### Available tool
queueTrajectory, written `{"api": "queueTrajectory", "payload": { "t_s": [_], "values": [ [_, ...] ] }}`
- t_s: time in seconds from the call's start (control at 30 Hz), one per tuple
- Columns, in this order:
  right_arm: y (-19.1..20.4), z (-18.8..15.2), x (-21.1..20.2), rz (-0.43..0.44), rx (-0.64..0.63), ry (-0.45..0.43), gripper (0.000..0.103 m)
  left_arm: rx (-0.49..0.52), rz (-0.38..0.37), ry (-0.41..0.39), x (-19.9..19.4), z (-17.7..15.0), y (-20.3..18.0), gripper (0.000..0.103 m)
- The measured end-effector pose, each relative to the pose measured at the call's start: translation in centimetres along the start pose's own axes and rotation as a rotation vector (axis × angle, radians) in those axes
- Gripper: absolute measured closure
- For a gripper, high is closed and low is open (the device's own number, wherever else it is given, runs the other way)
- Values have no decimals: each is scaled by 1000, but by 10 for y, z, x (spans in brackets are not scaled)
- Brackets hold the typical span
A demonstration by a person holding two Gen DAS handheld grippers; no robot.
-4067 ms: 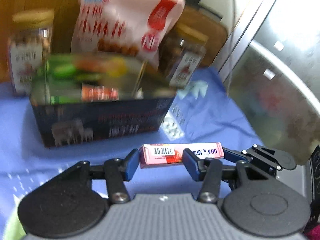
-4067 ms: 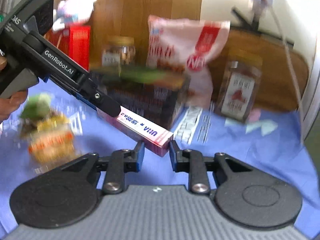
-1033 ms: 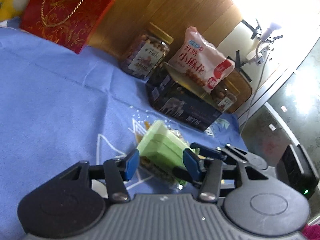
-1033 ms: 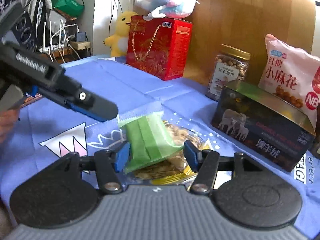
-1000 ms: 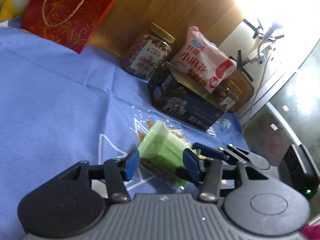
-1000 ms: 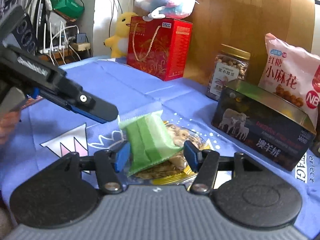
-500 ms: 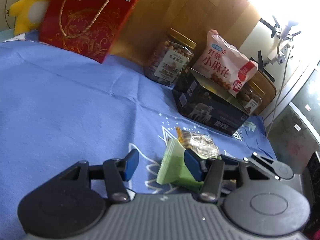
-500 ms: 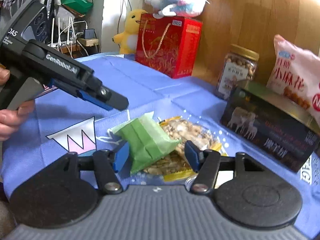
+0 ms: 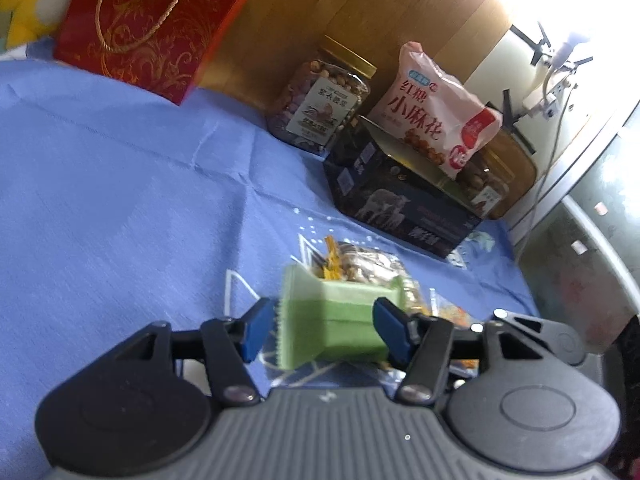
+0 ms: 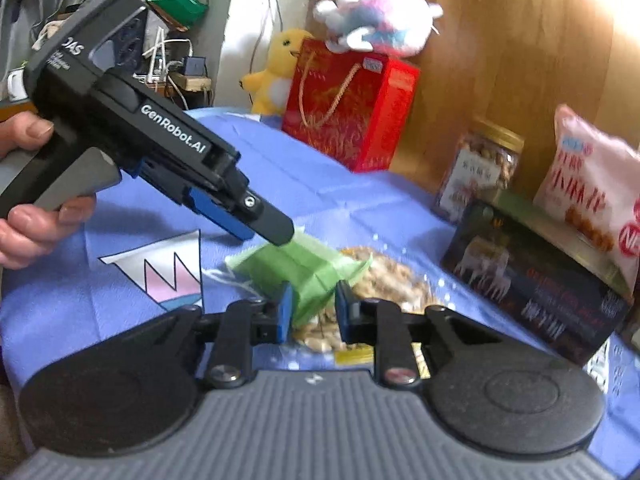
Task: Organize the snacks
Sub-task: 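Lift the green biscuit packet off the table with the left gripper, then carry the green packet over the tin and open the left gripper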
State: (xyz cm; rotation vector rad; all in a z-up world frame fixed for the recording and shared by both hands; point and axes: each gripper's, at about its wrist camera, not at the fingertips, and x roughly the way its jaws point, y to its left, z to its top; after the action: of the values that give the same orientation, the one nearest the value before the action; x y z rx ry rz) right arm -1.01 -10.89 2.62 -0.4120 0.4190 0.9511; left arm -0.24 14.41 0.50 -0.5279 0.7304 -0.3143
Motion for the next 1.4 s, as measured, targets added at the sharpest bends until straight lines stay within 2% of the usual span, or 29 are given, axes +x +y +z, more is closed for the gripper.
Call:
{"api": "queueTrajectory", "payload": {
  "t_s": [0.07, 0.13, 0.23, 0.43, 0.53, 0.57, 0.67, 0.77, 0.9, 1.0, 1.23, 1.4],
  "values": [
    [0, 2, 1, 18, 5, 1, 76, -19, -4, -2, -1, 1, 3, 33],
    [-1, 2, 4, 13, 8, 9, 74, -17, 5, -7, -1, 2, 4, 33],
    [-6, 0, 10, 11, 44, 43, 50, -19, 3, -2, 1, 2, 5, 33],
    [-10, -2, 19, 55, 93, 87, 50, -12, -8, 13, 9, -5, 6, 33],
    [-3, 1, 25, 69, 55, 85, 52, -4, -25, 24, 12, -8, 2, 42],
    [-1, 2, 26, 57, 46, 81, 55, -12, -44, 41, 13, -9, 1, 48],
    [-1, 8, 21, 58, 48, 53, 59, -2, -60, 31, 7, -8, -7, 49],
    [-10, 13, 7, 42, 56, -4, 60, 11, -114, -10, -3, 5, -18, 49],
    [-31, 14, -10, -7, 92, -62, 62, 62, -159, -25, 2, 20, -42, 49],
    [-44, 7, -22, -71, 102, -76, 64, 120, -176, 16, 23, 25, -65, 49],
    [-88, -24, -53, -204, 183, -48, 65, 246, -215, 122, 84, 26, -121, 49],
    [-116, -29, -64, -267, 209, -61, 65, 311, -210, 144, 111, 39, -152, 49]
  ]
}}
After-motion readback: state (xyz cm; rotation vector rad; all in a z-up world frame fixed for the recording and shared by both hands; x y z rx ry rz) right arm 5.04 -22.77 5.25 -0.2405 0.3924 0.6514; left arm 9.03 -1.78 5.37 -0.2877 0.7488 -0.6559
